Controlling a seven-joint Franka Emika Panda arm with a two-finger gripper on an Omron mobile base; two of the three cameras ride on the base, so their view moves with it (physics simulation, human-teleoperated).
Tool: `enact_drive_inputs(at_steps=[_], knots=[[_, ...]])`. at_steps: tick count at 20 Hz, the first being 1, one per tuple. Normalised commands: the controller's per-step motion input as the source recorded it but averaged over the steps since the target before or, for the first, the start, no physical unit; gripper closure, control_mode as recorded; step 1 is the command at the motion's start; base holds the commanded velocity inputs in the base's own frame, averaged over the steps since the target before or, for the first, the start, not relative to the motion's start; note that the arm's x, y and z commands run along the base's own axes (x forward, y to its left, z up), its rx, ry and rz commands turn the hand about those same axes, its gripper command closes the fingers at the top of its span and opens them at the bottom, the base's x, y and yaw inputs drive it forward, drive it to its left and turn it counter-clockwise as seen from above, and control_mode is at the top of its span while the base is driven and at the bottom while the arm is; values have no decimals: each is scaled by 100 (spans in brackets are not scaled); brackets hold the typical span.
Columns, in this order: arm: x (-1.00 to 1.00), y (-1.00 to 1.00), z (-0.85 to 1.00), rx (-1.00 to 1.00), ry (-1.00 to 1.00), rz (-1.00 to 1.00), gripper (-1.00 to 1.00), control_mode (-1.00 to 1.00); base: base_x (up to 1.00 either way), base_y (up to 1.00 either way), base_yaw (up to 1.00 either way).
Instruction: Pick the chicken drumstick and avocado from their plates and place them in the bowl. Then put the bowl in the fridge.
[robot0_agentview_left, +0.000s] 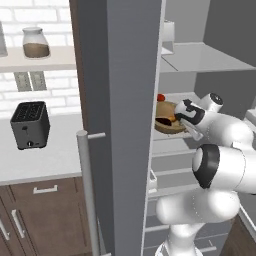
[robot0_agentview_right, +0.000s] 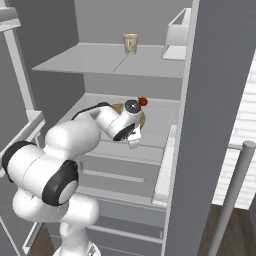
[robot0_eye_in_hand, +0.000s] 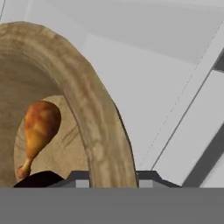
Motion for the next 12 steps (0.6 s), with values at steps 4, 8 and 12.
enact_drive_inputs(at_steps=[4,8,12], knots=[[47,0,-25,0,0,0,100,-100,0,0,0],[27,9,-18,0,-6,0,-100,-100,0,0,0],[0,2,-1,0,-14,0,-100,-100,0,0,0]])
